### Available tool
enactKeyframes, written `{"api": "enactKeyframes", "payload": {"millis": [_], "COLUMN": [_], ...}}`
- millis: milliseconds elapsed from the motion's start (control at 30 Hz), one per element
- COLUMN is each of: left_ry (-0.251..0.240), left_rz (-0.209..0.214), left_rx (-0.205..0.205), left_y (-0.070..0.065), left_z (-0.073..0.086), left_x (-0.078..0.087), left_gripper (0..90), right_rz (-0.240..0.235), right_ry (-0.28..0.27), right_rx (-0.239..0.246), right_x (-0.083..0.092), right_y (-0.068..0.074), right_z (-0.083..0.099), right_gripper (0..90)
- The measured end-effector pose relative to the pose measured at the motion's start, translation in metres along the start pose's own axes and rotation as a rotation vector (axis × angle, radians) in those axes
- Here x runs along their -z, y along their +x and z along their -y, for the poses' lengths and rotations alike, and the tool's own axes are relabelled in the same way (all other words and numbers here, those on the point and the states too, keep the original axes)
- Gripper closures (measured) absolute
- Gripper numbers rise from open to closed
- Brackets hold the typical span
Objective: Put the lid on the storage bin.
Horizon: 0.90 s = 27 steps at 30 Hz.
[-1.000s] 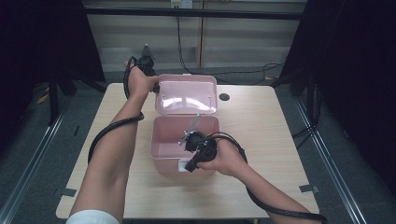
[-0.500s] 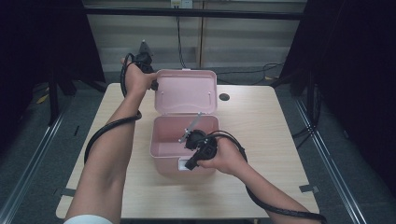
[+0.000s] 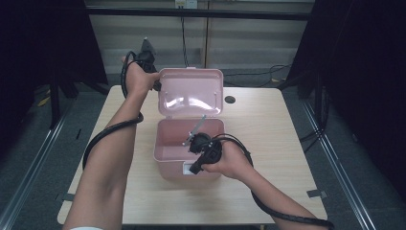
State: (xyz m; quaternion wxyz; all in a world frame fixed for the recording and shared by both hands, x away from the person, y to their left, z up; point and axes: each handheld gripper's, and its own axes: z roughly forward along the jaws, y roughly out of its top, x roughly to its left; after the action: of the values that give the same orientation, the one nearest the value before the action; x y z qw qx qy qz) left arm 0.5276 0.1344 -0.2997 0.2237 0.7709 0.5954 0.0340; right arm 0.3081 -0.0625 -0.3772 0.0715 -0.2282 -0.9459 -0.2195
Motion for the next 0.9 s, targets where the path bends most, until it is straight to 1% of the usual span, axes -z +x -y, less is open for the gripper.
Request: {"api": "enactKeyframes", "payload": {"millis": [167,233,600,633,900], "left_ry": [0.012,0.010,0.024,0.028,0.038], "left_rz": [-0.001,-0.001,0.000,0.001,-0.007], "left_rx": [-0.005,-0.005,-0.026,-0.027,-0.041], "left_y": [-0.001,-0.002,-0.005,-0.006,-0.009], "left_z": [0.000,0.000,0.001,0.001,0.002], "left_x": [0.004,0.004,0.013,0.015,0.020], "left_gripper": [88.3,88.3,88.2,88.2,88.0], "right_rz": [-0.003,-0.005,-0.006,0.000,-0.001], "right_ry": [0.006,0.006,0.006,0.005,0.011], "right_rx": [-0.004,-0.006,-0.002,-0.007,-0.017], "right_x": [0.000,0.000,0.000,0.000,0.000], "right_y": [0.000,-0.001,-0.001,-0.001,-0.001], "right_z": [0.000,-0.001,-0.001,-0.002,-0.003], "right_gripper": [90.0,90.0,90.0,90.0,90.0]}}
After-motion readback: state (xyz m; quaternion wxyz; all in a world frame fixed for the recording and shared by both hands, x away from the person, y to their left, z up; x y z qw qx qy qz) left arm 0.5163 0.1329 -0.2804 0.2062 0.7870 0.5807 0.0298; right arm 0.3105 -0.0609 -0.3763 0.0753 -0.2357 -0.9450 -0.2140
